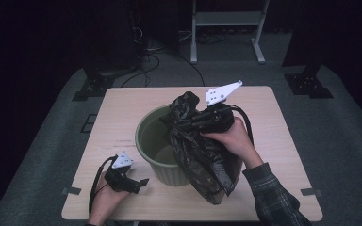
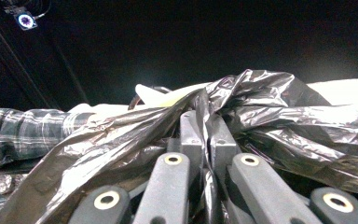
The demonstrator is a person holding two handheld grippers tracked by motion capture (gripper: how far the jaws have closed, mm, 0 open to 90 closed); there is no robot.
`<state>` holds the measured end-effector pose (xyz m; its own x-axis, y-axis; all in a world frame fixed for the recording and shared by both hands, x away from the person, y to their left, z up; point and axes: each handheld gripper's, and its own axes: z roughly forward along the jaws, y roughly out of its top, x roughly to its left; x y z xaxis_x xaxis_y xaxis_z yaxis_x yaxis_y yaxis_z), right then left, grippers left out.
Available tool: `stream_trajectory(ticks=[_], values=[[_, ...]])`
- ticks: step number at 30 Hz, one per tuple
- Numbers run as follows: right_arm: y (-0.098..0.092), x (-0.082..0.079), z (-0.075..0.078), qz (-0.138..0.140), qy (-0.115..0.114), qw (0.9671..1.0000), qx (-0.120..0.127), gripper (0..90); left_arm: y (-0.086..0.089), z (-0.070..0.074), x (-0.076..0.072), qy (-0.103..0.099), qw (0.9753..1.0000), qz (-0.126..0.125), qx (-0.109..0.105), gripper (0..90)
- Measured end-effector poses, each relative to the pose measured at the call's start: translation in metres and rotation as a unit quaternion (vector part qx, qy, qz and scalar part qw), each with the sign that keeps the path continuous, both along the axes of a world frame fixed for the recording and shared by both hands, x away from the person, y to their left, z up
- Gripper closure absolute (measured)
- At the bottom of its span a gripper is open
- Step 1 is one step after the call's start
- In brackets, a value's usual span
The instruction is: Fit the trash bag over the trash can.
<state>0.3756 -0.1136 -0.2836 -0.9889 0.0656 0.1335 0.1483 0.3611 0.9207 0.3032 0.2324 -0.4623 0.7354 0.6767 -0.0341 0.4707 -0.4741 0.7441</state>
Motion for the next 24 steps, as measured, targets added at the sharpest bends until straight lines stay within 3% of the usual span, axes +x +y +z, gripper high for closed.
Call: stream_trajectory(ticks=[5, 10, 15, 16, 18, 20, 24], values=[[-0.003, -0.001, 0.001, 0.001, -0.003, 1.0000, -0.004, 87.8, 0.008, 0.020, -0.005, -0.013, 0.9996, -0.008, -0.024, 2.7], [-0.005, 0.000, 0.002, 0.000, -0.003, 1.0000, -0.004, 87.8, 0.010, 0.038, -0.010, -0.017, 0.9992, -0.024, -0.027, 5.4], [-0.007, 0.001, 0.002, -0.002, -0.004, 1.0000, -0.003, 87.8, 0.014, 0.062, -0.016, -0.014, 0.9986, -0.041, -0.030, 16.5], [-0.007, 0.001, 0.002, -0.001, -0.004, 1.0000, -0.003, 87.8, 0.015, 0.068, -0.017, -0.016, 0.9983, -0.045, -0.033, 22.5], [-0.007, 0.001, 0.002, -0.001, -0.003, 1.0000, -0.004, 87.8, 0.017, 0.081, -0.019, -0.025, 0.9977, -0.051, -0.036, 24.0], [-0.008, 0.001, 0.002, -0.001, -0.005, 1.0000, -0.005, 87.4, 0.019, 0.093, -0.020, -0.032, 0.9968, -0.060, -0.042, 35.6], [-0.008, 0.001, 0.003, -0.002, -0.004, 1.0000, -0.006, 87.5, 0.022, 0.120, -0.021, -0.048, 0.9948, -0.074, -0.051, 41.9]])
